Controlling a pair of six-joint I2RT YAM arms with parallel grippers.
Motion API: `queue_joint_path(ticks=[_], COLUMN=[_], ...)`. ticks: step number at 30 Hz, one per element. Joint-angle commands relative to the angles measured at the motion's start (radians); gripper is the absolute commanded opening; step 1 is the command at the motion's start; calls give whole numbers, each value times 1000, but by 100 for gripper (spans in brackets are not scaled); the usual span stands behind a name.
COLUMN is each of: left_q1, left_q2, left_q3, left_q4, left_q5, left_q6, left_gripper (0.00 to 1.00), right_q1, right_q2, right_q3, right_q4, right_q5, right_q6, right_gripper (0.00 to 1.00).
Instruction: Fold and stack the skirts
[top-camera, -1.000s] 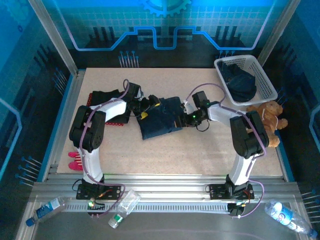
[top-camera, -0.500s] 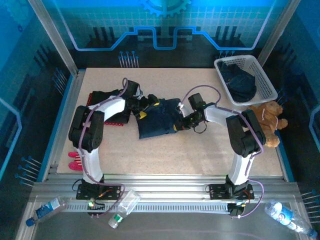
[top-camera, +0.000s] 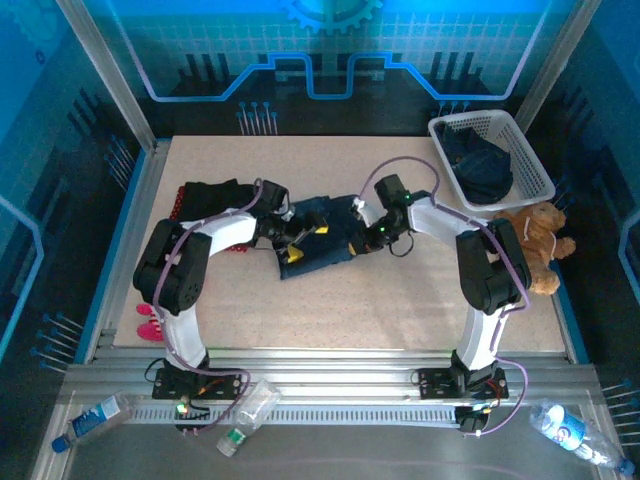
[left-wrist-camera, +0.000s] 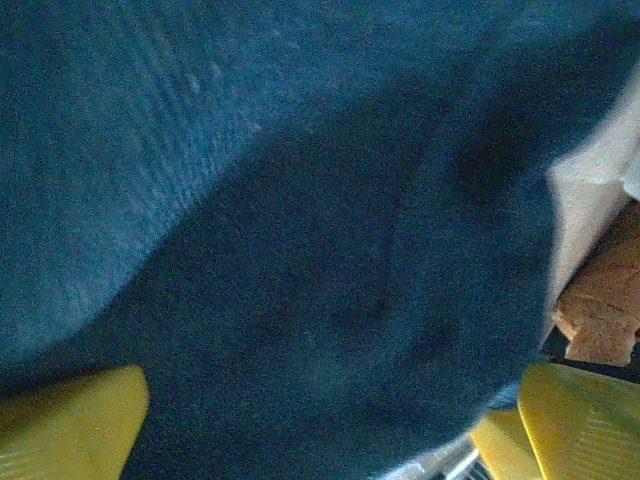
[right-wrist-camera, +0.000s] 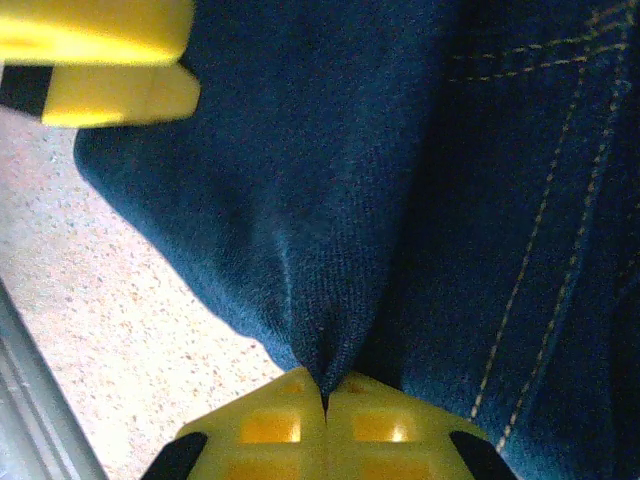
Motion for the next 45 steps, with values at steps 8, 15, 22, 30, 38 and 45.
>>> queue_joint_path(ticks=[8,15,22,30,38,45], left_q1=[75,74,75,75,75,75], left_q2=[77,65,36,32,37,46], left_q3=[60,70,63,38,13,-2], left_q4=[-207,-205,-202,-154,-124,-136], left_q5=[-79,-43,-28,-9,5,1], left_q6=[190,180,176,157,139,150], left_gripper=[99,99,99,99,99,99], right_q1=[74,17,10,99,154,158], right_q2=[12,-153,-260,-160,-71,-54], right_q3=[154,14,-256,-253,-268,-388], right_q4=[-353,-109,259,422,554,816], right_q5=[487,125,-106,26,181,367], right_q6=[-271,172,1001,1259,1390,1451], right_gripper=[0,87,100,100,100,71])
